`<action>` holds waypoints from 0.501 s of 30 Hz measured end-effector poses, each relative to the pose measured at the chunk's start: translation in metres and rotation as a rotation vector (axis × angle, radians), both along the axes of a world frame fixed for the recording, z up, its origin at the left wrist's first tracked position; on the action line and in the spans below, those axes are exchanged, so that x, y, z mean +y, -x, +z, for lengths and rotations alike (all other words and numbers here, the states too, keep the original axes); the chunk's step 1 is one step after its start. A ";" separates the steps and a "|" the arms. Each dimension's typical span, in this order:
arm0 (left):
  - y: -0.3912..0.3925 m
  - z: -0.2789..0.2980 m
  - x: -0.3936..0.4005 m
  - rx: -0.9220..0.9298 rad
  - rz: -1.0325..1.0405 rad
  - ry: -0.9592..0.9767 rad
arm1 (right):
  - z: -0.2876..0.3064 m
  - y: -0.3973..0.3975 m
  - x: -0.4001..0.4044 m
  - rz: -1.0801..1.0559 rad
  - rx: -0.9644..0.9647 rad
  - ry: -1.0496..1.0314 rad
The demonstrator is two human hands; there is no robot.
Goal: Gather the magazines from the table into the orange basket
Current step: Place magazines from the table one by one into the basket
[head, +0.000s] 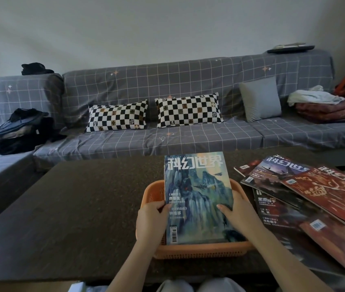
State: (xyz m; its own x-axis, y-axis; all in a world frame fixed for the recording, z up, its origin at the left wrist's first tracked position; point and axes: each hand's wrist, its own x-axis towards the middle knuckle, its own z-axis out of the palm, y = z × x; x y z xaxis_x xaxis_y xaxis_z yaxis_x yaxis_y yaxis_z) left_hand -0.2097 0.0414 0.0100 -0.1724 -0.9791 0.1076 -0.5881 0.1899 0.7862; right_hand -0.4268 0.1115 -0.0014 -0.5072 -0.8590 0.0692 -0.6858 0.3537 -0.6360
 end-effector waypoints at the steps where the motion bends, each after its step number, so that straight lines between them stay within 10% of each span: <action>1: -0.003 -0.001 0.004 -0.074 -0.012 0.036 | 0.001 -0.001 0.006 0.020 0.045 0.021; 5: -0.020 -0.019 0.012 -0.308 -0.005 0.212 | -0.011 -0.003 0.034 -0.079 0.347 0.061; 9: -0.027 -0.023 0.011 -0.268 -0.013 0.053 | -0.019 -0.007 0.042 -0.146 0.012 0.118; 15: -0.030 -0.023 -0.011 -0.164 0.053 0.036 | -0.015 -0.020 0.027 -0.203 0.019 0.181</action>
